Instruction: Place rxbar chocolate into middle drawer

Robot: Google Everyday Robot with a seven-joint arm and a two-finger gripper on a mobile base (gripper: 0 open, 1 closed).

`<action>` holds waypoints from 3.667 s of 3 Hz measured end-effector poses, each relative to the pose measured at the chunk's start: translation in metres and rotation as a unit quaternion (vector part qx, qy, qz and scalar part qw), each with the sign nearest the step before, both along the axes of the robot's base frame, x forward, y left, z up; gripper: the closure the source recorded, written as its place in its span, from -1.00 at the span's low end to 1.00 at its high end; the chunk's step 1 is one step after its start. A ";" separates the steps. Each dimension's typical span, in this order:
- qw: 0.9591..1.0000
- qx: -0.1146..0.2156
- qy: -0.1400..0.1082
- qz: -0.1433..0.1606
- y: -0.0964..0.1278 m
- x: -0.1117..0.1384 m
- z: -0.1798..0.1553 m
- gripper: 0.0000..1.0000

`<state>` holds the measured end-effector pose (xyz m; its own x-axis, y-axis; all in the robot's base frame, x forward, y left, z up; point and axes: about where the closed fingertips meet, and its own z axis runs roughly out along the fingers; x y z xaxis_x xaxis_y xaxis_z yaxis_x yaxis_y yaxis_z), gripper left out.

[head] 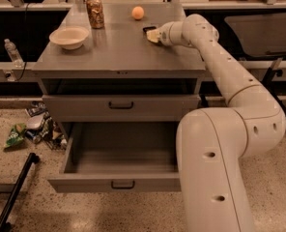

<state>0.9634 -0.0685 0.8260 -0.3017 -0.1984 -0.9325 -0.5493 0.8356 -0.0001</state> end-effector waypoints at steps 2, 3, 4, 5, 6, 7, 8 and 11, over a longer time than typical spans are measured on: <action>1.000 0.000 0.000 0.000 0.000 0.000 0.001 1.00; 1.000 0.000 0.000 0.000 0.000 0.000 0.001 1.00; 1.000 0.000 0.000 0.000 0.000 0.000 0.001 1.00; 1.000 0.000 0.000 0.000 0.000 0.000 0.001 1.00; 1.000 0.000 0.000 0.000 0.000 0.000 0.001 1.00; 1.000 0.000 0.000 0.000 0.000 0.000 0.001 1.00; 1.000 0.000 0.000 0.000 0.000 0.000 0.001 1.00; 1.000 0.000 -0.006 0.002 0.001 -0.001 0.006 1.00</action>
Offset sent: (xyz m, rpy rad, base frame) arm -0.1726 -0.0357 0.0446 -0.0432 0.0476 0.1870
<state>0.9622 -0.0678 0.8322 -0.2894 -0.1991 -0.9363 -0.5534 0.8329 -0.0061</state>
